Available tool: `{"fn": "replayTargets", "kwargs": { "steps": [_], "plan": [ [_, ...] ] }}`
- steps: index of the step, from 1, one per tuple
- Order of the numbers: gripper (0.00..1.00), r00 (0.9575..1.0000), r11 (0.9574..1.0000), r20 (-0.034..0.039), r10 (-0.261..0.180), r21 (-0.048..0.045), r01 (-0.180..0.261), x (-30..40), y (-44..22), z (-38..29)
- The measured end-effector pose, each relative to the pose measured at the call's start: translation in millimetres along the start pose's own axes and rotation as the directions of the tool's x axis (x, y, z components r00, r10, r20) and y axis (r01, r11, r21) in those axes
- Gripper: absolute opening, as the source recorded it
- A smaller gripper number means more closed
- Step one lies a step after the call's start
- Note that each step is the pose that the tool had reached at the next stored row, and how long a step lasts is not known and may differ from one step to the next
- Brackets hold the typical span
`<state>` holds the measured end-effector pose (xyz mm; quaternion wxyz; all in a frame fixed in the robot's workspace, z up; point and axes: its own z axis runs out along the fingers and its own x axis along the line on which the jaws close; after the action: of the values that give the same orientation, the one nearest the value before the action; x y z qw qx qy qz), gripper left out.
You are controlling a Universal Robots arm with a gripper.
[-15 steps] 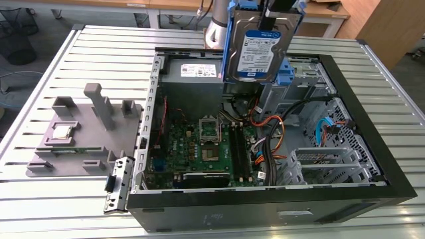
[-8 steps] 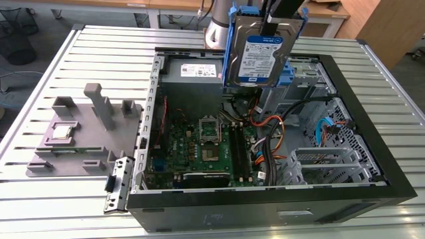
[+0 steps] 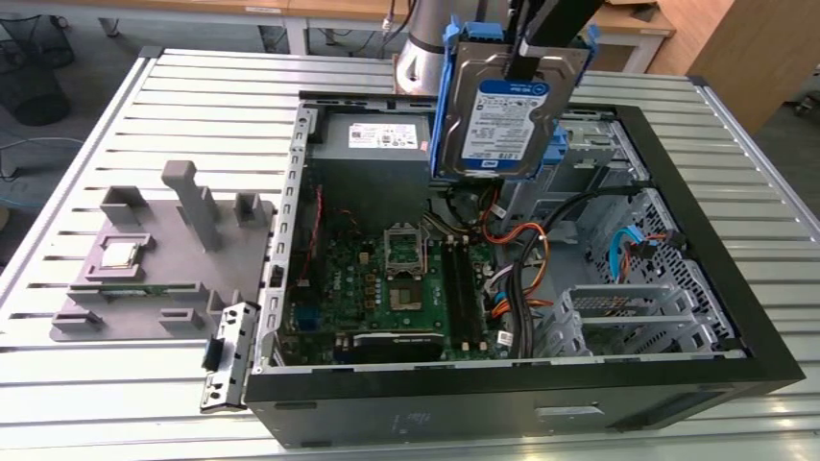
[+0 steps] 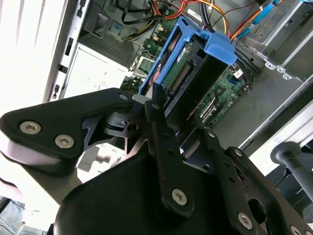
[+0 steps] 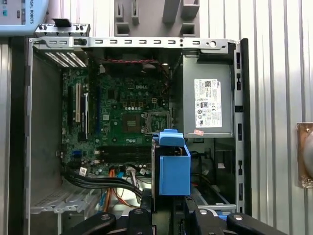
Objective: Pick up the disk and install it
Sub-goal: 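Pick up the disk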
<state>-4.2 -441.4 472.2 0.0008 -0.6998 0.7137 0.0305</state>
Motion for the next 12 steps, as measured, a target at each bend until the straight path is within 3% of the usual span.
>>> {"fn": "replayTargets", "kwargs": {
  "steps": [7,12],
  "plan": [
    [0.35,1.0,1.0,0.0,0.0,0.0,0.0,7.1,-0.2,0.7],
    [0.35,1.0,1.0,0.0,0.0,0.0,0.0,8.0,-0.2,0.7]
  ]
}}
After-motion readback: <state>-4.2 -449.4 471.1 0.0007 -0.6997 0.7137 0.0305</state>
